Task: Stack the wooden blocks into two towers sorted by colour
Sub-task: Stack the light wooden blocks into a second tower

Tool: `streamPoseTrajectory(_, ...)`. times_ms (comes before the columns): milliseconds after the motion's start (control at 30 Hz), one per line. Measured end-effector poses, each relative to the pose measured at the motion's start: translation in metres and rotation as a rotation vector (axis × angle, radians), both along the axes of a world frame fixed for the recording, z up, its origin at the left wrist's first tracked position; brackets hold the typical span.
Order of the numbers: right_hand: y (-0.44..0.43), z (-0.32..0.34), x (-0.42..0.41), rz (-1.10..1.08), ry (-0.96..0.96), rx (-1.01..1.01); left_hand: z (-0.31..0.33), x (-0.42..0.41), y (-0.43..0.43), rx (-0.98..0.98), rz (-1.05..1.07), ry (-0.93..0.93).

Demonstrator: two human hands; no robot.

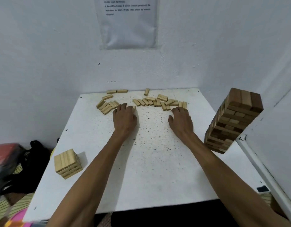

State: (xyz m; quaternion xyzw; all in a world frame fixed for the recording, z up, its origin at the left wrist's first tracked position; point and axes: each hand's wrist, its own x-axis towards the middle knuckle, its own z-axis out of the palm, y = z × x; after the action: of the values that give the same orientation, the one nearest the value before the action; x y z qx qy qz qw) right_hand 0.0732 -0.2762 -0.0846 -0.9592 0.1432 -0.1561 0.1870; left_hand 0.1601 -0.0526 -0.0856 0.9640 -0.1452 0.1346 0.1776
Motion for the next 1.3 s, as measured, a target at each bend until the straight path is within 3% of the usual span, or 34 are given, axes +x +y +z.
streamPoseTrajectory(333,0.009,-0.017,0.002,-0.069,-0.197,0.045,-0.014,-0.009,0.008,-0.130,0.083,-0.130)
streamPoseTrajectory(567,0.014,-0.016,-0.007,-0.036,-0.244,0.113,-0.010,-0.016,0.006,-0.350,0.121,0.017)
streamPoseTrajectory(733,0.010,-0.017,-0.009,-0.040,-0.255,0.117,-0.008,-0.016,0.005,-0.427,0.120,0.013)
streamPoseTrajectory(1000,0.014,-0.015,-0.016,0.003,-0.244,0.173,0.004,-0.026,0.010,-0.488,-0.118,0.007)
streamPoseTrajectory(1300,0.047,-0.008,-0.083,0.212,-0.256,0.250,-0.006,-0.114,0.023,-0.426,-0.255,0.038)
